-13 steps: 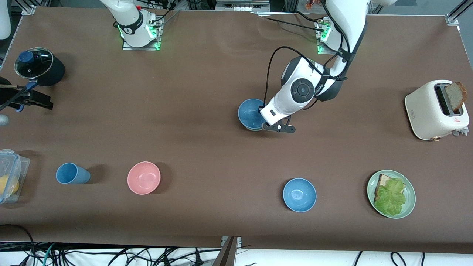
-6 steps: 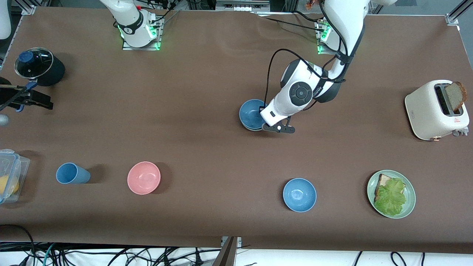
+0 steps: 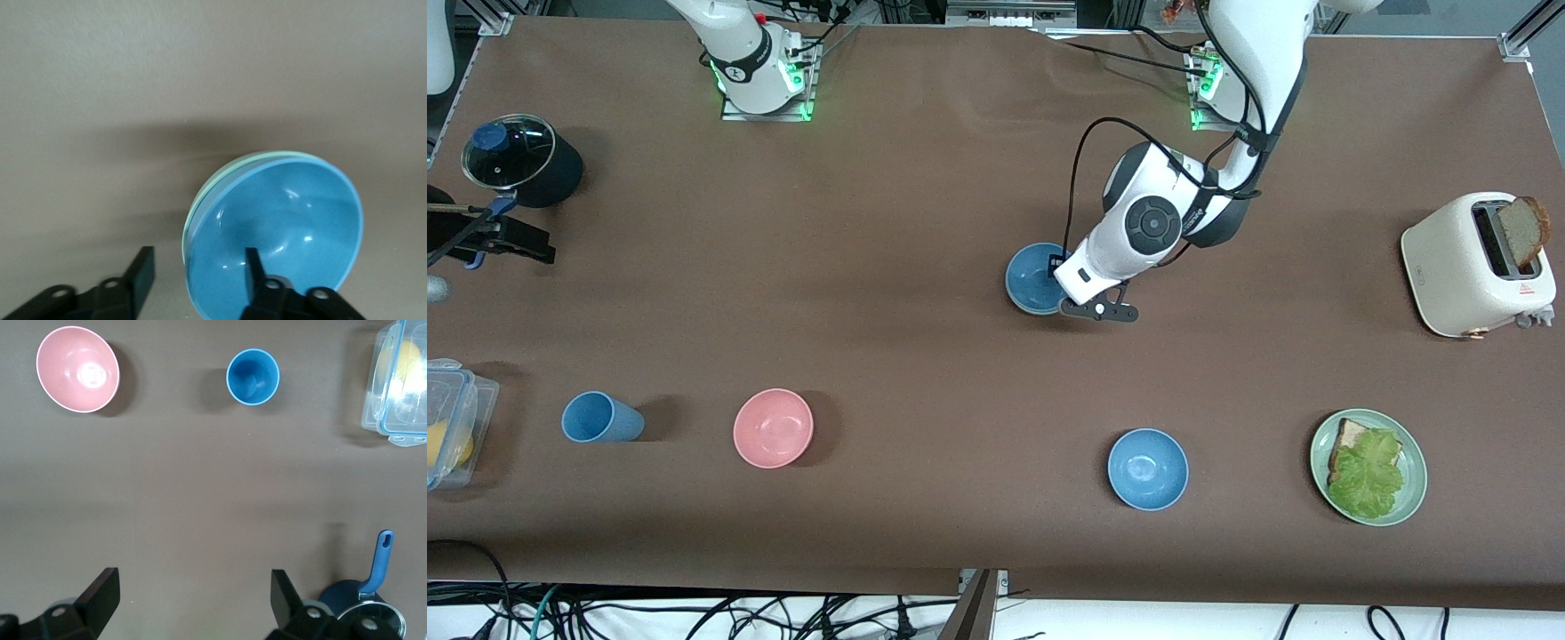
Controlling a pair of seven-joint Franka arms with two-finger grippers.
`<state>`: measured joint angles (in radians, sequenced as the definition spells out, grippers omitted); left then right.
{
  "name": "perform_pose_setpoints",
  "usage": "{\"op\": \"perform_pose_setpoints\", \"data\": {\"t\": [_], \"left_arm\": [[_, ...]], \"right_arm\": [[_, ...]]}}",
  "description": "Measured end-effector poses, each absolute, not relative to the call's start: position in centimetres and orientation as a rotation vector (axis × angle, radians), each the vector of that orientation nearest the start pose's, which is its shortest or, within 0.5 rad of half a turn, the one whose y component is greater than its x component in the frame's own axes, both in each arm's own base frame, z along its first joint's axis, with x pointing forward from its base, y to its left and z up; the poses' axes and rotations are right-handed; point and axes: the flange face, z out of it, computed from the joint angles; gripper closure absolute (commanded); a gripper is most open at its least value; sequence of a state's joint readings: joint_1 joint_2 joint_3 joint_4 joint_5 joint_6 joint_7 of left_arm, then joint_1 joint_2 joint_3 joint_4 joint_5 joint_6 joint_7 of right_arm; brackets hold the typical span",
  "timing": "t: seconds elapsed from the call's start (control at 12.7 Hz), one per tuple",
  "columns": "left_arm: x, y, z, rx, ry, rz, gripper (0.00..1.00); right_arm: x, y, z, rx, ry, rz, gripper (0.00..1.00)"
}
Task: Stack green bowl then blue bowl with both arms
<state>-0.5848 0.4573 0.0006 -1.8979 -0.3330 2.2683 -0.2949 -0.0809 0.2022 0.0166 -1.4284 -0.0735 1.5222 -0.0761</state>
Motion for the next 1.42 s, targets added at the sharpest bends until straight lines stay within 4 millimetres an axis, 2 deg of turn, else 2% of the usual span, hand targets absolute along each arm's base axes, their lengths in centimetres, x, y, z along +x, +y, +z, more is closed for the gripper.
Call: {"op": "perform_pose_setpoints", "data": {"t": [0.16, 0.24, 0.39, 0.47, 0.63, 0.71, 0.95, 1.03, 1.18, 1.26, 1.42], "left_arm": [[52.8, -33.4, 28.0, -3.339, 0.057, 0.234, 0.00], [54.0, -31.2, 30.1, -3.360, -0.004, 0.182, 0.00], [55.8, -24.1, 36.2, -3.402, -0.180, 0.037, 0.00], [55.8, -20.5, 39.3, -3.416, -0.259, -0.035, 0.00], [54.5, -14.9, 45.2, -3.430, -0.379, -0.121, 0.00], [53.3, -12.3, 47.9, -3.425, -0.396, -0.099, 0.00], [49.9, -5.3, 54.0, -3.283, -0.295, -0.053, 0.00], [49.3, -4.0, 56.0, -3.235, -0.269, -0.041, 0.00], [49.2, -2.9, 59.1, -3.145, -0.227, -0.067, 0.00], [49.3, -2.6, 59.6, -3.126, -0.221, -0.072, 0.00], [49.9, -1.7, 58.9, -3.120, -0.243, -0.048, 0.00]], "right_arm": [[60.7, -4.8, 57.0, -3.199, -0.019, 0.181, 0.00], [60.7, -4.8, 57.0, -3.199, -0.019, 0.180, 0.00], [60.7, -4.8, 57.0, -3.199, -0.020, 0.180, 0.00], [60.7, -4.8, 57.0, -3.199, -0.020, 0.180, 0.00], [60.7, -4.8, 57.0, -3.199, -0.020, 0.179, 0.00], [60.7, -4.8, 57.0, -3.199, -0.020, 0.179, 0.00], [60.7, -4.8, 57.0, -3.199, -0.020, 0.180, 0.00], [60.7, -4.8, 57.0, -3.199, -0.020, 0.180, 0.00], [60.7, -4.8, 57.0, -3.199, -0.019, 0.180, 0.00], [60.7, -4.8, 57.0, -3.199, -0.019, 0.180, 0.00], [60.7, -4.8, 57.0, -3.199, -0.019, 0.180, 0.00]]}}
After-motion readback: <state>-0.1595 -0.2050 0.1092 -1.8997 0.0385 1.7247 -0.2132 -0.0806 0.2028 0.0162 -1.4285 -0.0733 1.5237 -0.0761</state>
